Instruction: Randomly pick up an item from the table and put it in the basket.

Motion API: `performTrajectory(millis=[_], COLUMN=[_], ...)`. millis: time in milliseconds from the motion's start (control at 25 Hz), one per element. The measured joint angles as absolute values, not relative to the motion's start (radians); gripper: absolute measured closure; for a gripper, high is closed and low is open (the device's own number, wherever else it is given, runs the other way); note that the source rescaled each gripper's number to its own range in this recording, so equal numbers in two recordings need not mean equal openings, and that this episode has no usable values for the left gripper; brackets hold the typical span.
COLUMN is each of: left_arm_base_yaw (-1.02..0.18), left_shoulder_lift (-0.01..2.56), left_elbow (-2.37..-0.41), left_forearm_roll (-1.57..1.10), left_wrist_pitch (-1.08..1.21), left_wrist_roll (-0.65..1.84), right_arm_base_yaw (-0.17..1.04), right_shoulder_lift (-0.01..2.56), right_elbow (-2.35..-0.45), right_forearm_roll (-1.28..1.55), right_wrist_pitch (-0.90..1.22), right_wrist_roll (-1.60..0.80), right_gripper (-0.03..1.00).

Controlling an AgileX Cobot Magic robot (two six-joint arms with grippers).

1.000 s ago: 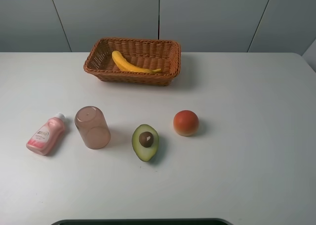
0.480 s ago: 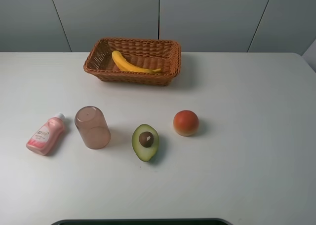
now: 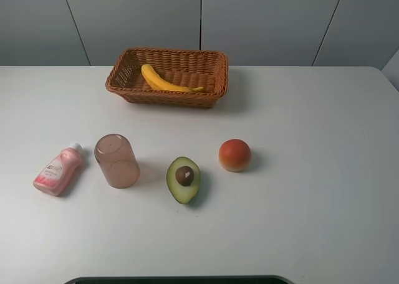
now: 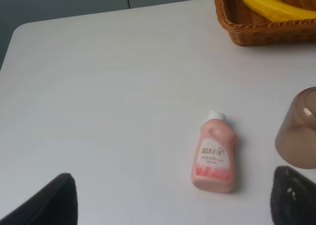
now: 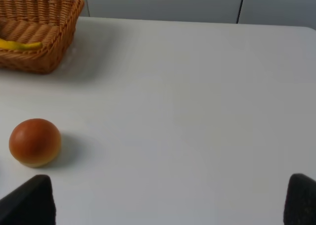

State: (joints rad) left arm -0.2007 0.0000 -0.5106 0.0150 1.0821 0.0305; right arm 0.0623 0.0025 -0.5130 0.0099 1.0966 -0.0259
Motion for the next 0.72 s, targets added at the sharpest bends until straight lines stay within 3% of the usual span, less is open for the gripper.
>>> performTrajectory(millis=[720], left_arm_base_yaw=[-0.201], left_shoulder_lift=[0.0], left_elbow=[-0.511], left_forearm_roll=[0.015], left_wrist_pitch=[1.082], left_wrist_roll=[0.034], right_arm_base_yaw=[0.062], right_shoulder_lift=[-0.002], right_elbow=[-0.513], right_forearm_roll=[0.01], right_wrist_pitch=[1.097], right_wrist_roll=[0.0], right_gripper=[-0.03])
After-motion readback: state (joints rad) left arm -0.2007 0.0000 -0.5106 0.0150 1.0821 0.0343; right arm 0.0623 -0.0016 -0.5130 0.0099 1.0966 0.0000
